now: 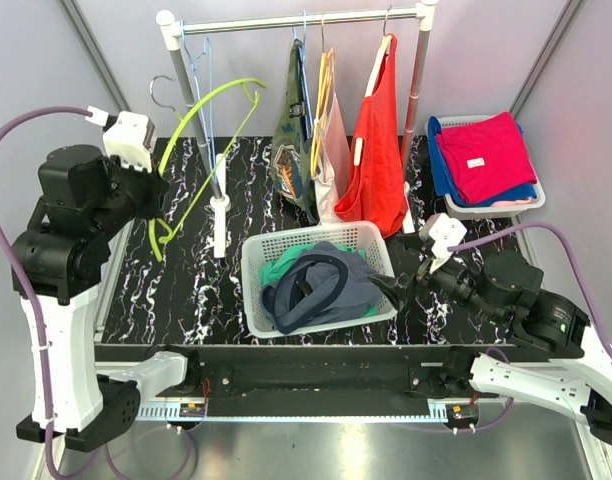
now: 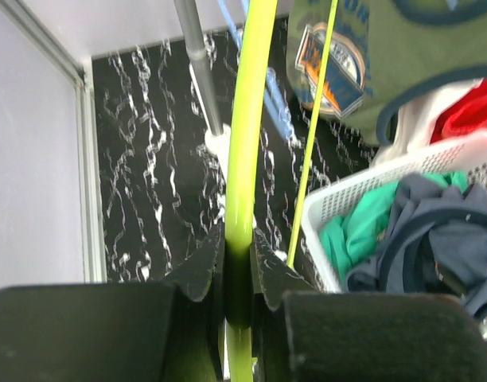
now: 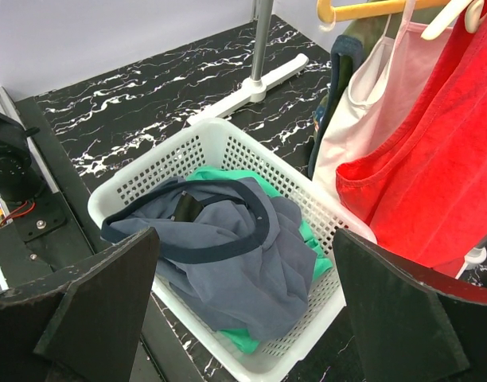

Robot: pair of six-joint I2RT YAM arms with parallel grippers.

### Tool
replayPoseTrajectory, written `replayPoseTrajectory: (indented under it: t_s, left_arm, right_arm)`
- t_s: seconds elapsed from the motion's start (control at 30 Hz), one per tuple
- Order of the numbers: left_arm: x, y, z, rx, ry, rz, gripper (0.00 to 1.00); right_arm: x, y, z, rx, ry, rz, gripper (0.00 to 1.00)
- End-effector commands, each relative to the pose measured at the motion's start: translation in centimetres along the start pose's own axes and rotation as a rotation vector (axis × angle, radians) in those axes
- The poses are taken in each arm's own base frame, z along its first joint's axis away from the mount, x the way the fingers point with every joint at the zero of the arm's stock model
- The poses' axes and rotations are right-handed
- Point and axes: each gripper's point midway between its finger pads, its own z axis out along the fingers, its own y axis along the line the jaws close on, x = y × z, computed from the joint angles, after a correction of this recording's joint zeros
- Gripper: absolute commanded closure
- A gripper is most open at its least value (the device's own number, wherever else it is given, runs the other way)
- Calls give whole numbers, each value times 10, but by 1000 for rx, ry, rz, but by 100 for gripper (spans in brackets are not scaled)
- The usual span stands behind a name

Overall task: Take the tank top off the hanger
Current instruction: Place the hanger at the clothesline.

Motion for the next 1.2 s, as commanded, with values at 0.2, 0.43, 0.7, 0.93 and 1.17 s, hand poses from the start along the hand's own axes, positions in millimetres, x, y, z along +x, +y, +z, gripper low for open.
replayPoseTrajectory:
  t_s: [0.2, 0.43, 0.7, 0.93, 1.17]
  left_arm:
    - [-82, -13, 2, -8, -230, 5, 100]
    - [-99, -15, 42, -83, -193, 98, 100]
    - [-113, -9, 74, -211, -171, 179, 100]
    - [-125, -5, 72, -262, -208, 202, 100]
    - [-135, -5, 81, -302, -223, 236, 100]
  right_arm:
    - [-1, 5, 8, -17, -4, 15, 0]
    - [-5, 6, 7, -20, -10, 36, 0]
    - [-6, 6, 7, -18, -13, 43, 0]
    - [-1, 5, 7, -14, -5, 37, 0]
    - [1, 5, 6, -16, -7, 33, 0]
